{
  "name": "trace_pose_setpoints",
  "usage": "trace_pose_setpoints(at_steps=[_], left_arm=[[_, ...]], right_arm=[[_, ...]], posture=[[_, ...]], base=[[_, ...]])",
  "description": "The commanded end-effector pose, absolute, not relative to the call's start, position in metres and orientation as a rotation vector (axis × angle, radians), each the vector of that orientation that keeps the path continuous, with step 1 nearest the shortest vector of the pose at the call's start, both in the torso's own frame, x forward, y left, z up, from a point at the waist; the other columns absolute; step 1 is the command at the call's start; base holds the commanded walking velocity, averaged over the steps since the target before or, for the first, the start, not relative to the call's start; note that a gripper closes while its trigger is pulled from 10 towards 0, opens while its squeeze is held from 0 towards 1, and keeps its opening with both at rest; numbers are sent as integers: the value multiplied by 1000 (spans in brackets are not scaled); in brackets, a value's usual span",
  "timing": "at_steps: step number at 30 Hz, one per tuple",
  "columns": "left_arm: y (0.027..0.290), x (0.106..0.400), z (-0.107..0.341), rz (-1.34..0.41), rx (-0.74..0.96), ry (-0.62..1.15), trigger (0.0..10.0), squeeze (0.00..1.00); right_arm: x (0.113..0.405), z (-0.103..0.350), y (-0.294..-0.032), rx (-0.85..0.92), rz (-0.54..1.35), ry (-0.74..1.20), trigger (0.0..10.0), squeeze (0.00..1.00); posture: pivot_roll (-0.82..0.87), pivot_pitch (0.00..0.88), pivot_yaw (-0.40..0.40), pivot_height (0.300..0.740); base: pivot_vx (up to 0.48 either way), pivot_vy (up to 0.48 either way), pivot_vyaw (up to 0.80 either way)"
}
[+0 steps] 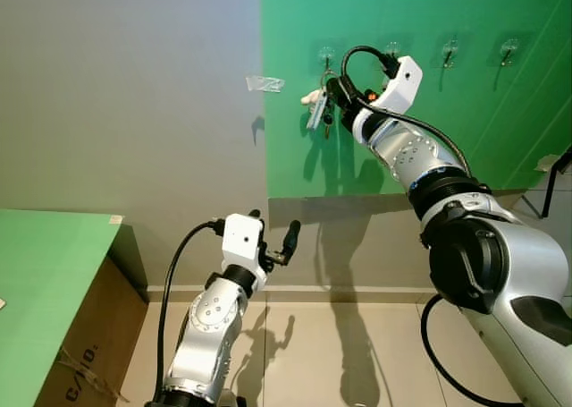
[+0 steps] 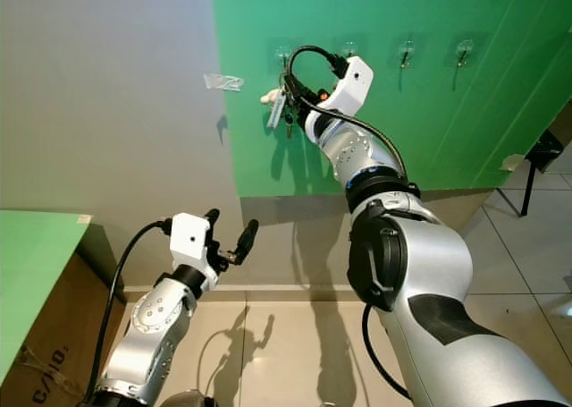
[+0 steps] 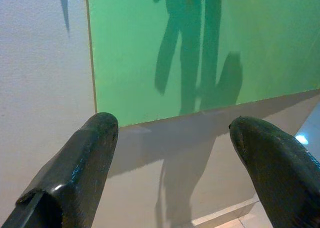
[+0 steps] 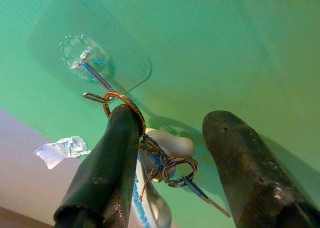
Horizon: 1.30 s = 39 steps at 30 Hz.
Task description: Hang keys on a hook
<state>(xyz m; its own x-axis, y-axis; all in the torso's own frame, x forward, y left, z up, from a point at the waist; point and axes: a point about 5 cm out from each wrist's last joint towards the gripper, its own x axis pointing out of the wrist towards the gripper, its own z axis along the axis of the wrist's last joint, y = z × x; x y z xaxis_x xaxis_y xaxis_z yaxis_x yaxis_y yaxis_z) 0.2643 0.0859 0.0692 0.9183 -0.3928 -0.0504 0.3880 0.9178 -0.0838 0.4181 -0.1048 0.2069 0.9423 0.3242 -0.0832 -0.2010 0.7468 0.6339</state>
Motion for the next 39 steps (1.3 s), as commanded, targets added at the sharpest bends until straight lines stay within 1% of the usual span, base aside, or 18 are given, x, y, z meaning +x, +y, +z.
trace_pose_setpoints(at_steps=[1, 18, 21, 22, 23, 24, 28, 33, 35, 39], left_arm=[[82, 267, 71, -408, -77, 65, 10000, 0], [82, 271, 71, -414, -70, 63, 10000, 0], [82, 272, 71, -414, -68, 62, 10000, 0], [82, 272, 71, -412, -66, 60, 10000, 0], [82, 273, 71, -412, -65, 59, 10000, 0], [82, 273, 71, -411, -64, 59, 10000, 0], [83, 274, 71, -412, -59, 58, 10000, 0], [83, 277, 72, -414, -55, 54, 10000, 0], [83, 277, 72, -416, -53, 52, 10000, 0], [84, 278, 72, -416, -47, 51, 10000, 0]], right_arm=[[417, 198, -111, 662, 255, 213, 10000, 1000], [417, 200, -113, 662, 254, 204, 10000, 1000], [418, 203, -115, 611, 246, 178, 10000, 1000], [419, 207, -113, 501, 268, 145, 10000, 894], [419, 209, -112, 453, 283, 132, 10000, 894], [419, 211, -109, 367, 306, 114, 10000, 0], [417, 212, -98, 214, 376, 75, 10000, 0], [416, 216, -95, 73, 400, -4, 10000, 0], [414, 217, -94, -32, 411, -65, 10000, 0], [410, 212, -95, -98, 425, -99, 10000, 0]], posture=[[-20, 0, -25, 740], [-30, 0, -20, 740], [-32, 0, -18, 740], [-33, 0, -17, 740], [-33, 0, -17, 740], [-34, 0, -16, 740], [-40, 0, -12, 740], [-46, 0, -9, 740], [-48, 0, -8, 740], [-53, 0, -9, 740]], base=[[0, 0, 0], [0, 0, 0], [0, 0, 0], [0, 0, 0], [0, 0, 0], [0, 0, 0], [0, 0, 0], [0, 0, 0], [0, 0, 0], [0, 0, 0]])
